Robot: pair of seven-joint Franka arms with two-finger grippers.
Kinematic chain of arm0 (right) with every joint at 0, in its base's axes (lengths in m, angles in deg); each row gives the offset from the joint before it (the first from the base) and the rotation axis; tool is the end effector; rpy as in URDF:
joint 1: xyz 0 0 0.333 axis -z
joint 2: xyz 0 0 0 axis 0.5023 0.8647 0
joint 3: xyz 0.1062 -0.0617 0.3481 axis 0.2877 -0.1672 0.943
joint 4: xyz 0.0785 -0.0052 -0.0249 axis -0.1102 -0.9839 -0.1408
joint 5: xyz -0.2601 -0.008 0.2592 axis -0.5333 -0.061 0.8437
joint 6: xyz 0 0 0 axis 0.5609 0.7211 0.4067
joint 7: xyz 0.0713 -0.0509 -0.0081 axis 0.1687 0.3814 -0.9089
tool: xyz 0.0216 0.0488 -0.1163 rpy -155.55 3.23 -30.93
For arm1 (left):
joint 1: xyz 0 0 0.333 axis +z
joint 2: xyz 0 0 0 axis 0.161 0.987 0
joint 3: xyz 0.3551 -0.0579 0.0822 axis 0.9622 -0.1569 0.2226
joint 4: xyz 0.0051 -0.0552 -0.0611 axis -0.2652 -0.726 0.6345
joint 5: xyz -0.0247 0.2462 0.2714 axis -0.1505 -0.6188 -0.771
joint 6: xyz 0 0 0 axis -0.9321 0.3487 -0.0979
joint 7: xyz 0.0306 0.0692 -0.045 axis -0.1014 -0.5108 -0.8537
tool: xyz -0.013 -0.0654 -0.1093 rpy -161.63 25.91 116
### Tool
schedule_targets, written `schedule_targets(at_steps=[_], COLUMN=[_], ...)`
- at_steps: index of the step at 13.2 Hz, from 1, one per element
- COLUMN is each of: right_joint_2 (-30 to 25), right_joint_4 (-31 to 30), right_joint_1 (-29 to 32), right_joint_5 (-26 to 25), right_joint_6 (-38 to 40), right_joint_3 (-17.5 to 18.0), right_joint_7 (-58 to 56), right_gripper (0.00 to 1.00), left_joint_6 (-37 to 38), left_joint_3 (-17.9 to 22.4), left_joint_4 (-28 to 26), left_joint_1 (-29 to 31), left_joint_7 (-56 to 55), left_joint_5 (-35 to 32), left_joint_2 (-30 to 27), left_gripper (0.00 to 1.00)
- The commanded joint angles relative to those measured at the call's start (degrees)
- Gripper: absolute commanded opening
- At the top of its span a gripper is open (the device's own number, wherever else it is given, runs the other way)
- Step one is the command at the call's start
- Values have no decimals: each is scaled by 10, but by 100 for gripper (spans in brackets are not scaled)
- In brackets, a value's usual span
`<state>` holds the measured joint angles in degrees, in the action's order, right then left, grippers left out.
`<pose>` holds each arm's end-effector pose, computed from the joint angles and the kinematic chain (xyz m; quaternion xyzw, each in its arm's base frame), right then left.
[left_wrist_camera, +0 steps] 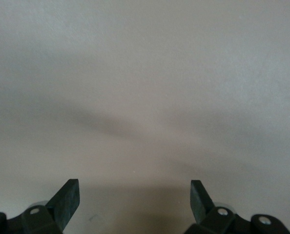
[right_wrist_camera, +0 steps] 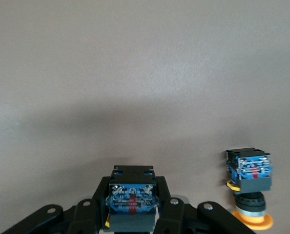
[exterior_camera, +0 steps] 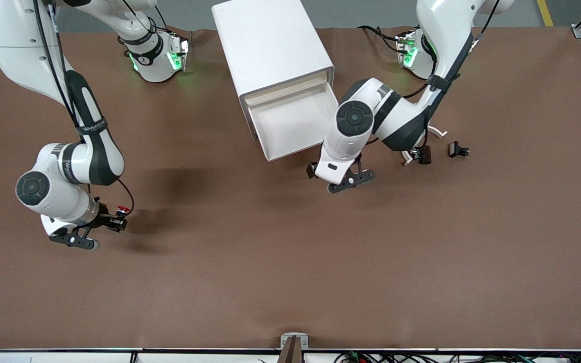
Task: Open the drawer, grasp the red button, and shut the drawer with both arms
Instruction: 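Carry the red button toward the yellow button while the left gripper reaches the drawer, then push the drawer closed with the left gripper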
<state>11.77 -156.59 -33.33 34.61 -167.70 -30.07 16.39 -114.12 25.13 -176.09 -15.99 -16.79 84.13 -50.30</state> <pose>0.6505 -0.0158 0.2670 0.9934 -0.1125 0.0099 0.0187 0.5152 -0.4120 0.3604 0.9832 0.1755 -0.0480 0.0145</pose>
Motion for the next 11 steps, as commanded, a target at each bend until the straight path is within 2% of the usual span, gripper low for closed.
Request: schedule_targets(at_steps=[1, 9, 11], right_joint_2=[9, 20, 20], right_joint_4=[-9, -11, -10], right_joint_1=[12, 15, 19], right_joint_5=[-10, -25, -25], right_joint_6=[-15, -15, -15], right_joint_3=[12, 12, 12], right_joint_7=[3, -17, -16], right_gripper=[0, 0, 0], left_joint_6=[-3, -4, -18], left_joint_3=[-19, -22, -31], left_joint_4=[2, 4, 3], left_joint_1=[2, -44, -45], left_joint_7=[-12, -28, -31], left_joint_5=[4, 17, 47], left_joint_2=[1, 22, 26], left_gripper=[100, 100, 100])
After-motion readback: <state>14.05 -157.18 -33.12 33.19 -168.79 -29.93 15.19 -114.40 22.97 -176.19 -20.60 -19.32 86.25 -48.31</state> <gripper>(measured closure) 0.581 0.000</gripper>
